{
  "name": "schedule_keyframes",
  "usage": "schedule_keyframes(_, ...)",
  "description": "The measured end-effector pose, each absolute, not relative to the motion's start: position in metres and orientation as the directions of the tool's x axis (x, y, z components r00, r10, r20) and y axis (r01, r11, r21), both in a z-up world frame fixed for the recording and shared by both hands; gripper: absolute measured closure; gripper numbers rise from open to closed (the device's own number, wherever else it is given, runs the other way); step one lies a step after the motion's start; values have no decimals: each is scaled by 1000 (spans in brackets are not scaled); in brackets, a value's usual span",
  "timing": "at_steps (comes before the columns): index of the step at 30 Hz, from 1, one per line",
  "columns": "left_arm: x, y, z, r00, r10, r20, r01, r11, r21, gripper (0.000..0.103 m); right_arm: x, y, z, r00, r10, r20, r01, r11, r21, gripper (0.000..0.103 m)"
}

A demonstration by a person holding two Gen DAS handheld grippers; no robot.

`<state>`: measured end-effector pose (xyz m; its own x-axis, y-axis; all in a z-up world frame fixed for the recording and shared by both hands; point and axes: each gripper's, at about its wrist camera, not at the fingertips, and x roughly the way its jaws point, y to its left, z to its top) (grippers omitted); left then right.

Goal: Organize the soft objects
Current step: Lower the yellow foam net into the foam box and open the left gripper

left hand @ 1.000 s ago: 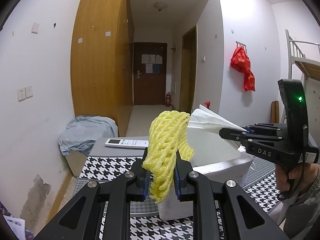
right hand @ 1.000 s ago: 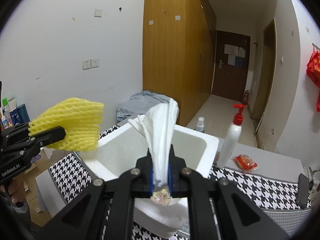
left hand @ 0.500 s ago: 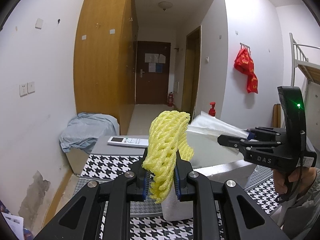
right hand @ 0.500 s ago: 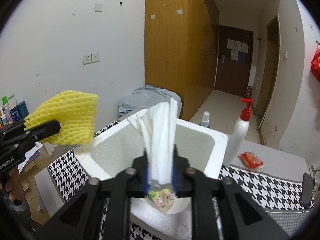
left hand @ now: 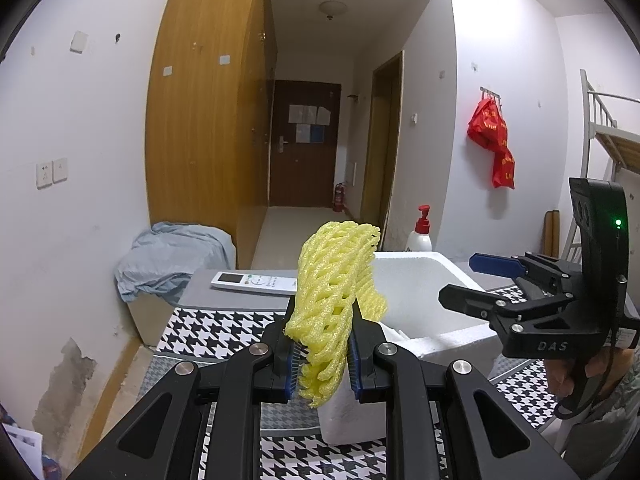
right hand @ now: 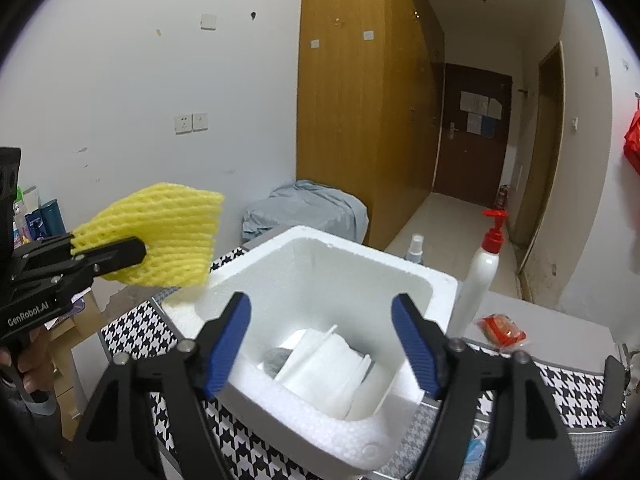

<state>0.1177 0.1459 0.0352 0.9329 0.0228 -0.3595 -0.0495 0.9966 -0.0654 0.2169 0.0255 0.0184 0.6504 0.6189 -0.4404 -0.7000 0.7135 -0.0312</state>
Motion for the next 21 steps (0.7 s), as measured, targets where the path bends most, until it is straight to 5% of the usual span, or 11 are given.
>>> schedule_keyframes(21,145,113,40,930,-75,-359,64,997,-43,82,202,-22,21,707,578,-409,-638,770,-16,21)
